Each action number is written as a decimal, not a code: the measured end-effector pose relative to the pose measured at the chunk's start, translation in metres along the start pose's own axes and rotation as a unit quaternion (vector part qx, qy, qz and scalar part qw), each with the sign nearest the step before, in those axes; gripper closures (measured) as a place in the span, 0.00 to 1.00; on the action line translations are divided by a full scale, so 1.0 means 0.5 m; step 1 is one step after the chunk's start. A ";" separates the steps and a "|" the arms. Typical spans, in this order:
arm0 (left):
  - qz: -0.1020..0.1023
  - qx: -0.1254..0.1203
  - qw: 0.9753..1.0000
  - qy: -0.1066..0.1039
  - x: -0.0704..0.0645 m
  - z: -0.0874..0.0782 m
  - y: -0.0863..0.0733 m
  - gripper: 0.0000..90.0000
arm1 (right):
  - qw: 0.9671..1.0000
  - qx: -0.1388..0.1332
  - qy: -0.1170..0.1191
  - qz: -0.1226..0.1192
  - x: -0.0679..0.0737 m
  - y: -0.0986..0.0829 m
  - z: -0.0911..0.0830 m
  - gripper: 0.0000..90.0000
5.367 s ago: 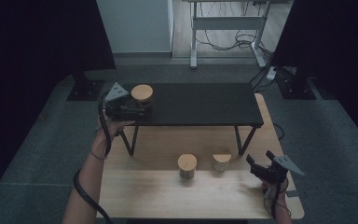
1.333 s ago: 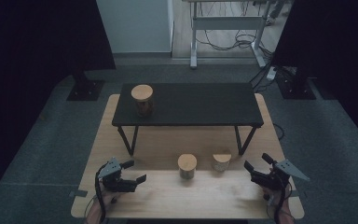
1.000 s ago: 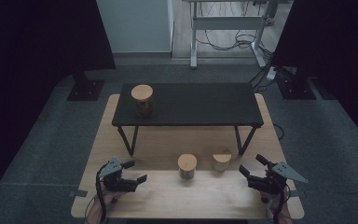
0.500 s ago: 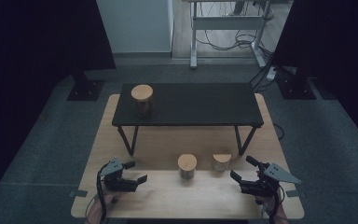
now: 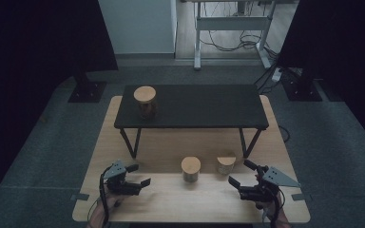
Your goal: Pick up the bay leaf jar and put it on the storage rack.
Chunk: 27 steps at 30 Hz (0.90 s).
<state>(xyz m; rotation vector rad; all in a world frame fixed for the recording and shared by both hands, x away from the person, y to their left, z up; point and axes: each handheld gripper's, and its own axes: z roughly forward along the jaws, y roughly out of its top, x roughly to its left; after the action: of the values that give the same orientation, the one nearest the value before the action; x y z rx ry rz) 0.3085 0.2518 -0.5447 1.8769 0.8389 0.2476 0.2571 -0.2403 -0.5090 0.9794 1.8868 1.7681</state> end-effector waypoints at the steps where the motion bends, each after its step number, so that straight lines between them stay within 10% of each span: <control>1: 0.000 0.000 1.000 0.001 0.001 0.000 0.000 0.12 | 1.000 0.002 0.003 -0.001 0.003 0.000 0.003 0.08; 27: -0.005 0.007 1.000 0.001 0.006 0.006 -0.005 0.11 | 0.999 0.033 0.041 -0.012 0.045 -0.015 0.059 0.08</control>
<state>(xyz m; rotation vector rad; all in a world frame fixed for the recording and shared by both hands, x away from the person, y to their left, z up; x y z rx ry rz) 0.3111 0.2522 -0.5485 1.8860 0.8522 0.2378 0.2602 -0.2034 -0.5162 0.9165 2.0092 1.7676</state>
